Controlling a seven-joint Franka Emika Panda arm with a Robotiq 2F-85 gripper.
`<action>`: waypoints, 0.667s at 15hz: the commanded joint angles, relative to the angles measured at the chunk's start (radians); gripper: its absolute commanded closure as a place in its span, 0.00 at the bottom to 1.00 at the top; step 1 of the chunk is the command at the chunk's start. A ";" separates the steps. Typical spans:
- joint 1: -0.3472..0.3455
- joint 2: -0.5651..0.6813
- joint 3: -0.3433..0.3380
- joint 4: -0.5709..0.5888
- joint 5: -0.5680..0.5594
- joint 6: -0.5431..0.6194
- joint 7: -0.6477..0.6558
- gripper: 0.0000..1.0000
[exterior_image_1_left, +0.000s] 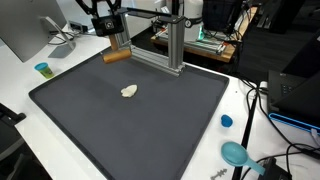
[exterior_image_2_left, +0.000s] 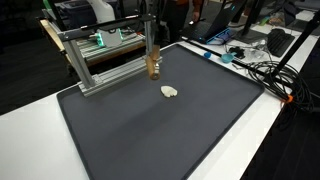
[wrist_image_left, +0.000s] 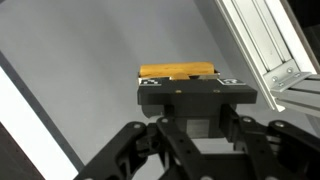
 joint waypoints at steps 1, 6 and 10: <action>0.038 0.002 0.037 -0.067 -0.067 0.127 -0.064 0.78; 0.046 0.063 0.054 -0.118 -0.126 0.289 -0.228 0.78; 0.014 0.079 0.058 -0.125 -0.062 0.305 -0.406 0.78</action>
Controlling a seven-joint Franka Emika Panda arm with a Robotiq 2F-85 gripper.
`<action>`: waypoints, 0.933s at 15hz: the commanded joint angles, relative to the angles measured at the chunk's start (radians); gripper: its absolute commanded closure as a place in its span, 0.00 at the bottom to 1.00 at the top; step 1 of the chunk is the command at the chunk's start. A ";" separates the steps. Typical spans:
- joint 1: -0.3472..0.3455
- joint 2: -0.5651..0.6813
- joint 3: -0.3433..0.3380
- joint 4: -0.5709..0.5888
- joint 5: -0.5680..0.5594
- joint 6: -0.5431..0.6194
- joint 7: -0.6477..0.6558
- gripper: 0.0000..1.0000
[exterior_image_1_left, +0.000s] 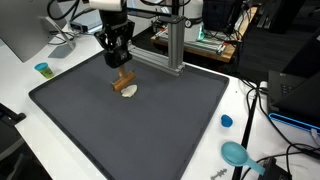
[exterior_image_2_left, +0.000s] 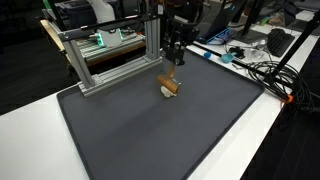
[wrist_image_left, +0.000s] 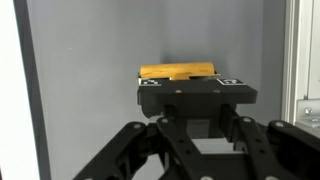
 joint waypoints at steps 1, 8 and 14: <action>-0.007 0.006 -0.001 0.002 0.008 -0.001 -0.036 0.53; -0.010 0.027 -0.004 -0.010 -0.002 0.038 -0.052 0.78; -0.001 0.081 0.004 -0.017 -0.005 0.081 -0.056 0.78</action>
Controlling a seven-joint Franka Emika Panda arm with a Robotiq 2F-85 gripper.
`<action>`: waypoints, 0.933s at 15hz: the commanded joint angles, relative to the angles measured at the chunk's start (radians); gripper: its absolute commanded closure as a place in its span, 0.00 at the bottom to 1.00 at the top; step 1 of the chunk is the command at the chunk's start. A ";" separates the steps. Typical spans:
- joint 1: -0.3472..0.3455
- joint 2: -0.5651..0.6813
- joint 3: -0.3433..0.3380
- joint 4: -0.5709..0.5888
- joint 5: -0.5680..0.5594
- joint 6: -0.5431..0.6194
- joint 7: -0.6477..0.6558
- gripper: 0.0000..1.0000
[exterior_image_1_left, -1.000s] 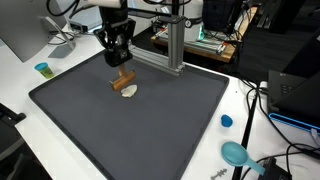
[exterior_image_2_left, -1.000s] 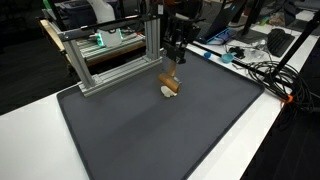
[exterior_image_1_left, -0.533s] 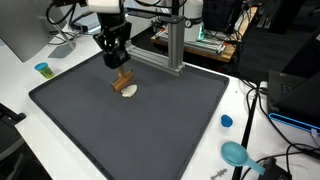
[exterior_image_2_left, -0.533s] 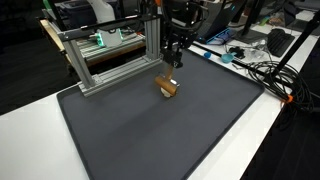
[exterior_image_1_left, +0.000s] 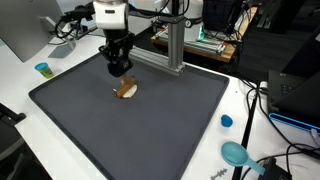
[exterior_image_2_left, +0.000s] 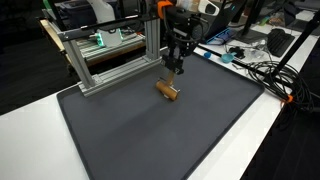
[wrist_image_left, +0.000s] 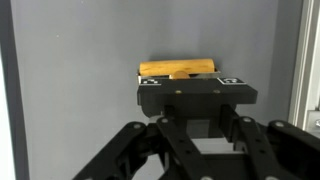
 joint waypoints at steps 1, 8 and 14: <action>0.008 0.026 0.015 -0.014 0.007 0.011 -0.017 0.78; -0.008 0.039 0.079 -0.018 0.131 0.015 -0.196 0.78; -0.013 0.052 0.088 -0.007 0.193 0.001 -0.279 0.78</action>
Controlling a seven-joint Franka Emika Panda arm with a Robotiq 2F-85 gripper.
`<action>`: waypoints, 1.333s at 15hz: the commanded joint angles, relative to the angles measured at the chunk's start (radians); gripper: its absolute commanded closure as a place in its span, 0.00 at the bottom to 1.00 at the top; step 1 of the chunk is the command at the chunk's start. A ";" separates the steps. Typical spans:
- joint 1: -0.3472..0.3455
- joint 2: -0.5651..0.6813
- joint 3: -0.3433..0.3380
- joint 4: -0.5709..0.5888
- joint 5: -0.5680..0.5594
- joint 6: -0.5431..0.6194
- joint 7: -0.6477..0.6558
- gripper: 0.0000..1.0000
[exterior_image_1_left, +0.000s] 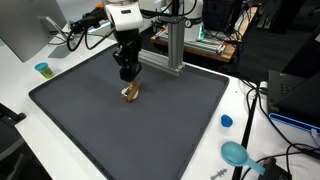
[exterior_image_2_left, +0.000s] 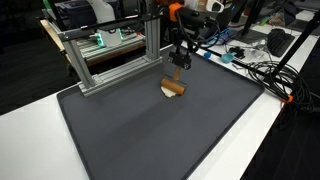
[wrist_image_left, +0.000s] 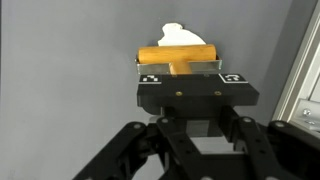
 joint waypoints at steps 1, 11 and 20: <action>-0.017 0.046 0.035 -0.006 0.113 0.003 -0.082 0.78; 0.008 -0.069 0.010 -0.019 0.123 -0.056 -0.030 0.78; 0.017 -0.066 -0.027 -0.005 0.017 -0.068 0.121 0.78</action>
